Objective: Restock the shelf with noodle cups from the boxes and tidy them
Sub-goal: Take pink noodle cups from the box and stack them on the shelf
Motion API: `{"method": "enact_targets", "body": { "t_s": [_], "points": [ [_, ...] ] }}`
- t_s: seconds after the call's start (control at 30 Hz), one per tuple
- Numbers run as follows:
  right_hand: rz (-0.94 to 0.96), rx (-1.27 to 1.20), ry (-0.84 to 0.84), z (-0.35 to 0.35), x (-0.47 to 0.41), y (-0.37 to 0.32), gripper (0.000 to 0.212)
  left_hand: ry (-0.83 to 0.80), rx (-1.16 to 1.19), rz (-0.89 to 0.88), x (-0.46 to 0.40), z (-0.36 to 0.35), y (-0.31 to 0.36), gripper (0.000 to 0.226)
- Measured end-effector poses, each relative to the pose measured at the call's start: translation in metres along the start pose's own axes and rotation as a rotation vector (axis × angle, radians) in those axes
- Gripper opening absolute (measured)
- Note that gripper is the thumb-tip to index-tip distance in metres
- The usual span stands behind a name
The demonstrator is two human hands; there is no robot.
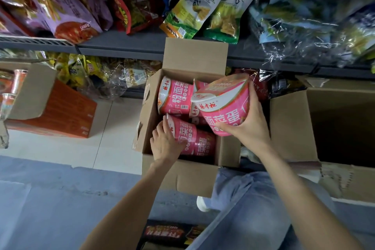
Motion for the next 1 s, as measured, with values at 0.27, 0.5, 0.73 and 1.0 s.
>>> {"method": "enact_targets", "body": {
  "t_s": [0.27, 0.5, 0.73, 1.0],
  "points": [
    [0.005, -0.059, 0.078, -0.014, 0.003, 0.016, 0.130, -0.058, -0.317, 0.092, -0.003, -0.042, 0.031, 0.116],
    [-0.031, -0.173, 0.076, -0.003, -0.001, 0.020, 0.127, 0.033, -0.233, 0.058, -0.001, -0.025, 0.029, 0.098],
    [-0.062, -0.354, 0.103, 0.029, 0.010, -0.002, 0.124, 0.196, 0.092, -0.157, 0.016, 0.071, 0.043, 0.107],
    [0.222, -0.351, 0.286, 0.101, -0.020, -0.115, 0.123, 0.593, 0.186, -0.770, 0.021, 0.242, 0.100, 0.080]
  ]
}}
Point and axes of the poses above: each hand's wrist, its own x-axis away from the middle knuckle, its own z-axis out of the back of the hand, y = z × x, the point moved 5 cm from there along -x, towards the middle knuckle, and after that the axes turned 10 degrees about y, right-handed, at the moved point
